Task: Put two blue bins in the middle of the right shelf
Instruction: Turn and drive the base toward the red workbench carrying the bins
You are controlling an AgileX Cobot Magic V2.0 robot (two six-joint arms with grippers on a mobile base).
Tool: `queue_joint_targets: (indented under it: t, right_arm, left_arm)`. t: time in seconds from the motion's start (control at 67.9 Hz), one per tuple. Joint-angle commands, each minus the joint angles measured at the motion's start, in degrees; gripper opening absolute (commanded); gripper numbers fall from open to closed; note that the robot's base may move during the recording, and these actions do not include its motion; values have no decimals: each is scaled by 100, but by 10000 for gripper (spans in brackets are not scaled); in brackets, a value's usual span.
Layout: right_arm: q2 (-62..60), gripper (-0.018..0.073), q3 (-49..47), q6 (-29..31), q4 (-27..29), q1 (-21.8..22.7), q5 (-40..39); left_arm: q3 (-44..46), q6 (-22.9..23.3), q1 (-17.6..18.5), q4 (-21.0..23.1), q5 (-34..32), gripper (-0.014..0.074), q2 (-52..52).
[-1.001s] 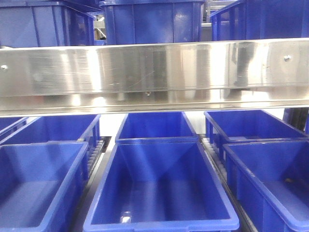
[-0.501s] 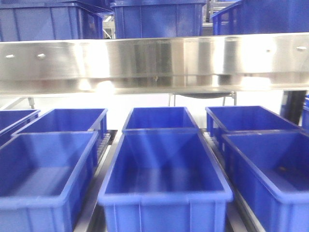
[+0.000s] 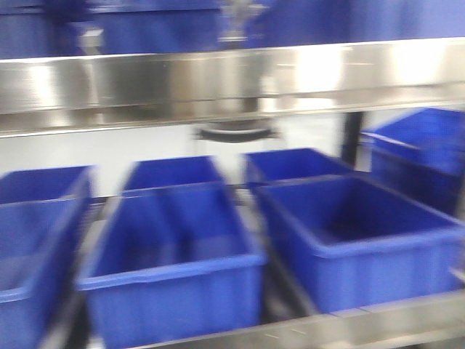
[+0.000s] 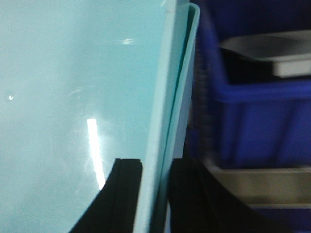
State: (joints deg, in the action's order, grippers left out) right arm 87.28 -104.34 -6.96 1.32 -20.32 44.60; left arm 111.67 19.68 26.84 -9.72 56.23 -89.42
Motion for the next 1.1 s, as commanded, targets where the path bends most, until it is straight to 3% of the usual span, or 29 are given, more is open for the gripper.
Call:
queue_joint_targets:
  t: [0.0, 1.09]
  right_arm:
    - [-124, -153, -111, 40, -74, 27, -520]
    - [-124, -153, -111, 40, -74, 27, -520]
  left_arm:
    - [110, -1, 25, 97, -503, -111, 104]
    - [110, -1, 25, 97, -503, -111, 104]
